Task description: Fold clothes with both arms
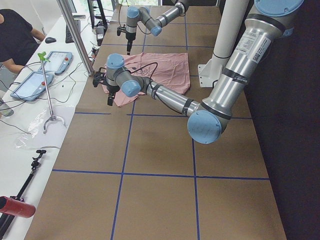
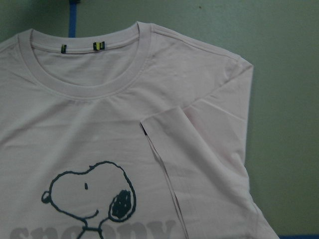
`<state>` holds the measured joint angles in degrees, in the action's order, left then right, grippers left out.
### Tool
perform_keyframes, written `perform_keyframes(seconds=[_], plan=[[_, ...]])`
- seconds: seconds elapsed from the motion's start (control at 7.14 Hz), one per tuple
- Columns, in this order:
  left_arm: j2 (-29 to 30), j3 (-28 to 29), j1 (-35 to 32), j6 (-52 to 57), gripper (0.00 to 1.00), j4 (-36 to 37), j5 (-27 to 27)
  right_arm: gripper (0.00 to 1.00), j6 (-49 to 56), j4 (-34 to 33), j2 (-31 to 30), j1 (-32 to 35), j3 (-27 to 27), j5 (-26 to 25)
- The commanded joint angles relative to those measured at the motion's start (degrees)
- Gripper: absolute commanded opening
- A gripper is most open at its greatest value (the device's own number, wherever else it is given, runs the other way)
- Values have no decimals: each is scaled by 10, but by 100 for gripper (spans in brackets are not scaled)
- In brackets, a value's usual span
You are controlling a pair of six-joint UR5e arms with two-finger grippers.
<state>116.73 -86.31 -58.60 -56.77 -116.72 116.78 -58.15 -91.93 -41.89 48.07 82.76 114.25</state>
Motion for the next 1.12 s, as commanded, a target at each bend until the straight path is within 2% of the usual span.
perform_keyframes(seconds=[0.0, 0.14, 0.28, 0.42, 0.56, 0.98], plan=[[17, 43, 63, -109, 99, -49, -103, 100, 5, -89, -97, 20, 164, 52], [46, 99, 80, -124, 99, -69, -137, 100, 7, -88, -117, 20, 185, 53], [53, 131, 111, -134, 99, -93, -180, 100, 7, -88, -120, 20, 187, 52], [59, 147, 128, -135, 99, -99, -197, 100, 6, -88, -123, 20, 188, 50], [82, 180, 129, -135, 99, -100, -199, 100, 5, -88, -123, 20, 188, 50], [88, 202, 129, -130, 94, -116, -204, 100, -1, -87, -123, 19, 187, 49]])
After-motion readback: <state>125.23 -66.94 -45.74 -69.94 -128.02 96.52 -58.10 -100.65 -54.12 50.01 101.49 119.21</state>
